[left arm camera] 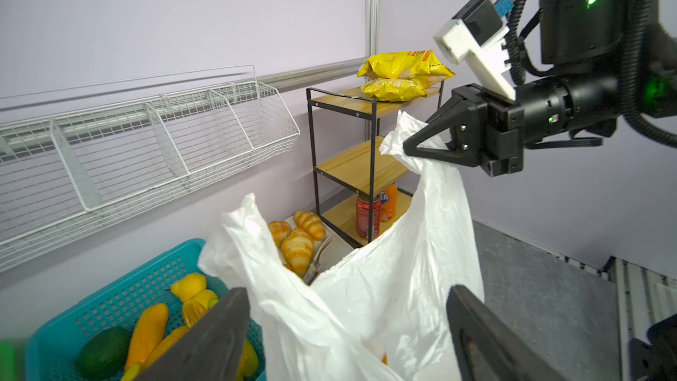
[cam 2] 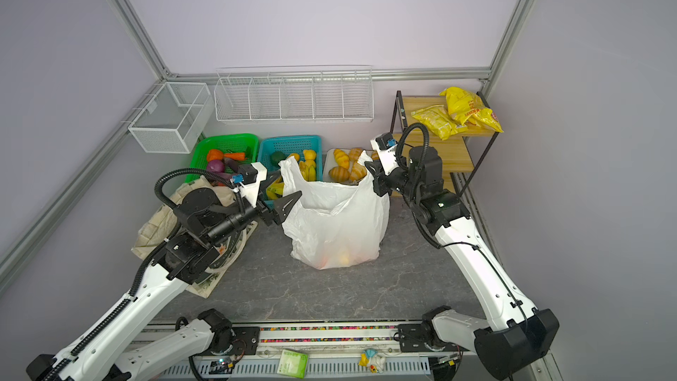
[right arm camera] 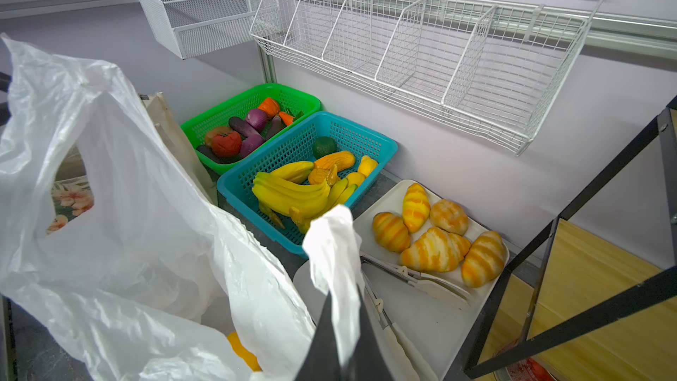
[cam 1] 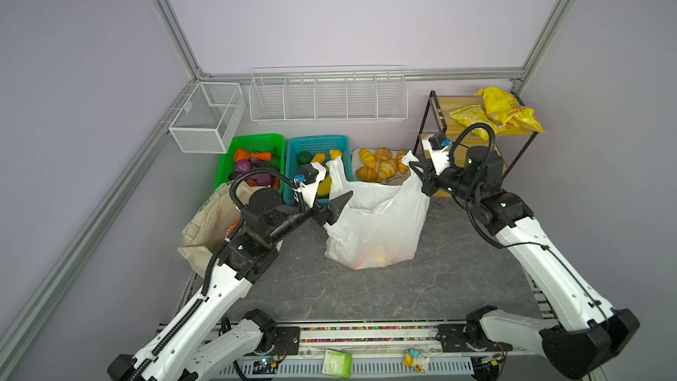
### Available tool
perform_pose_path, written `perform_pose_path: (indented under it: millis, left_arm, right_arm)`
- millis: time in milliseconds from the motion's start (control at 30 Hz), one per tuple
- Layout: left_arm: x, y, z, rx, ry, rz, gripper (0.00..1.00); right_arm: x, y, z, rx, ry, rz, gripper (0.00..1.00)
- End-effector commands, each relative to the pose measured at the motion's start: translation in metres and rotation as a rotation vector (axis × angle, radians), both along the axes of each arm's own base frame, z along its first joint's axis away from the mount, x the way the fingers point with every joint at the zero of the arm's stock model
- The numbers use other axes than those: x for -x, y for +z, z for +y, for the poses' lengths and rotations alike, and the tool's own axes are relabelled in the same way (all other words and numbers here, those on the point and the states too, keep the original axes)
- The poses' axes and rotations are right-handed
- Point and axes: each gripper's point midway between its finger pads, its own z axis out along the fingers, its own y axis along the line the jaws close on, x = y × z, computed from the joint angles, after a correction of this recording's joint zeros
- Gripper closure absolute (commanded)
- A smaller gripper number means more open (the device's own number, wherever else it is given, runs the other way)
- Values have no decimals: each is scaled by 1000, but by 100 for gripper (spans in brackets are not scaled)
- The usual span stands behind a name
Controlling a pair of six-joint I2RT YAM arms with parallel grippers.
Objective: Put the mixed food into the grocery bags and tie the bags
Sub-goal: 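Lift the white bag's top with both grippers, pulling it upright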
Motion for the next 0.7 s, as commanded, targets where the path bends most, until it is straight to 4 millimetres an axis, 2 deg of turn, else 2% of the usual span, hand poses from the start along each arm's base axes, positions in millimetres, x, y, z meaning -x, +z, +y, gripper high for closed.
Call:
perform_pose_path:
  millis: [0, 100, 300, 533, 667]
  left_arm:
    - [-3, 28, 12, 16, -28, -111, 15]
    - [-10, 31, 18, 23, -54, -101, 14]
    - [-5, 31, -2, 5, -242, -72, 14]
    - [-23, 27, -13, -43, -303, -71, 14]
    - [-23, 29, -22, -49, -378, -78, 15]
  right_arm:
    - [4, 14, -2, 7, 17, -46, 94]
    - [6, 16, -1, -3, 27, -51, 94]
    - [6, 13, 0, -14, 30, -41, 94]
    - [11, 14, 3, -25, 54, -35, 94]
    - [12, 14, 3, -24, 59, -34, 94]
